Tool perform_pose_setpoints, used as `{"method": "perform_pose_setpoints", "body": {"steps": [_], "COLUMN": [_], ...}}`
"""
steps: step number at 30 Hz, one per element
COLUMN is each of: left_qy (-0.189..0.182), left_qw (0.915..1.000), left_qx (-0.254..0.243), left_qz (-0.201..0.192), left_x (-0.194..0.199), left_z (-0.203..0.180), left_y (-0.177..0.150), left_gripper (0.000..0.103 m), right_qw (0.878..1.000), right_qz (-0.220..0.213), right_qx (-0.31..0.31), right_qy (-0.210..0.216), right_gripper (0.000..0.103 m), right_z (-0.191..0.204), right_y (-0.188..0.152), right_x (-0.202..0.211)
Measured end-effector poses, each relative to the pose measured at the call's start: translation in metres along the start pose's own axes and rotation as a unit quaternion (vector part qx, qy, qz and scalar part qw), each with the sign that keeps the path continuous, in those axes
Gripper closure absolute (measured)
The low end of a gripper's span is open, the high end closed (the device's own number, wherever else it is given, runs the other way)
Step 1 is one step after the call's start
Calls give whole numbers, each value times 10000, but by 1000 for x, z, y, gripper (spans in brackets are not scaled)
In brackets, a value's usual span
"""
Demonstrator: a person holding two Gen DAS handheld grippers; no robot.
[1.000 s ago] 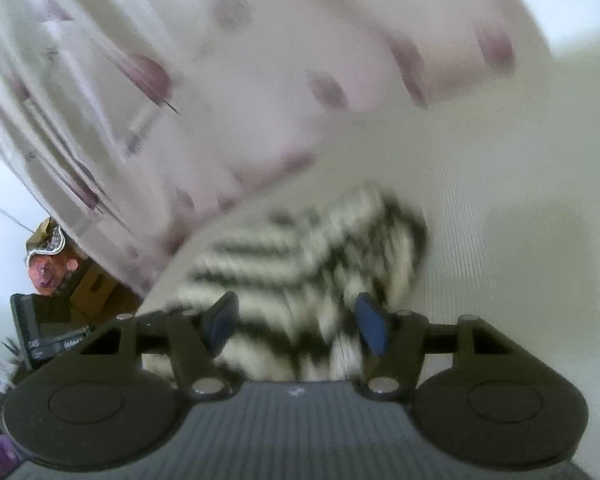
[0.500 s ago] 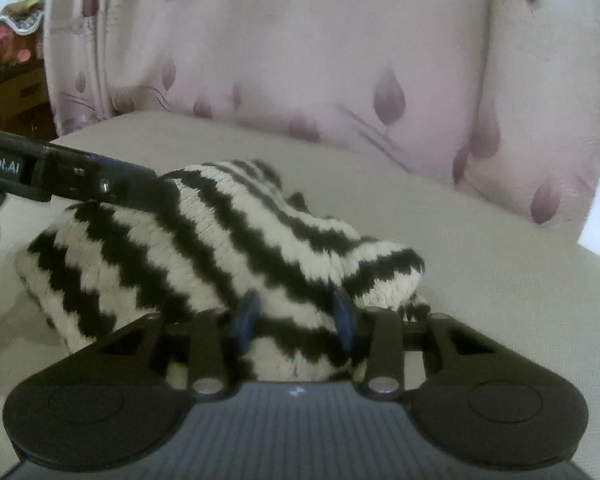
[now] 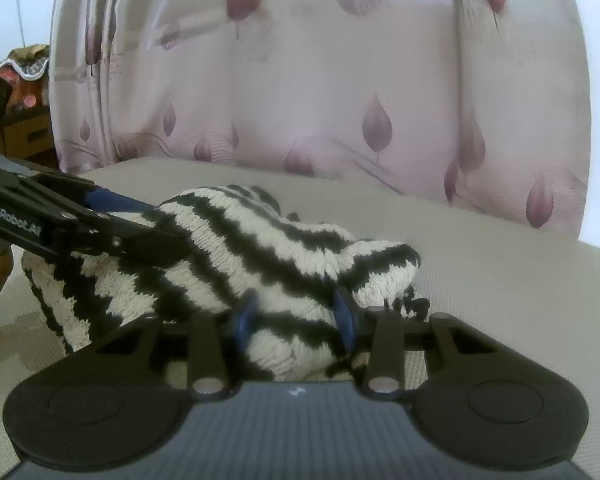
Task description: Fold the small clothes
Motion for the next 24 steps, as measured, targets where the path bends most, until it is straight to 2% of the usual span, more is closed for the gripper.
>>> {"method": "perform_pose_setpoints", "body": {"steps": [13,15,18,19,20,24], "left_qy": [385,422,504,544,580,676], "left_qw": [9983,9980,9973,9969,9966,9960], "left_qx": [-425,-451,-501,-536,-554,-548], "left_qz": [-136,-166,-190,-189,-198,-223], "left_x": [-5,-5,-6,-6,-6,-4], "left_z": [-4,-5,-7,-8,-10,-13], "left_y": [-12,-13,-15,-15,-15,-12], "left_gripper": [23,21,19,18,18,17], "right_qw": [9998,9996,9984,9977,9968,9942], "right_qz": [-41,-27,37,59,73,-3], "right_qx": [-16,-97,-334,-427,-560,-909], "right_qy": [-217,-263,-460,-527,-570,-566], "right_gripper": [58,55,38,28,24,24], "right_z": [4,3,0,-1,-4,-4], "right_y": [-1,-1,-3,-3,-5,-4], "right_x": [4,7,12,14,17,34]}}
Point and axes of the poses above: each gripper's, at about its wrist camera, not at the fingertips, and x roughly against the way its jaws point, z to its left, y to its top, the point moved 8 cm from there along -x, roughly the way its jaws point, and after that the axes turned 12 degrees about x, right-handed, at the moved point
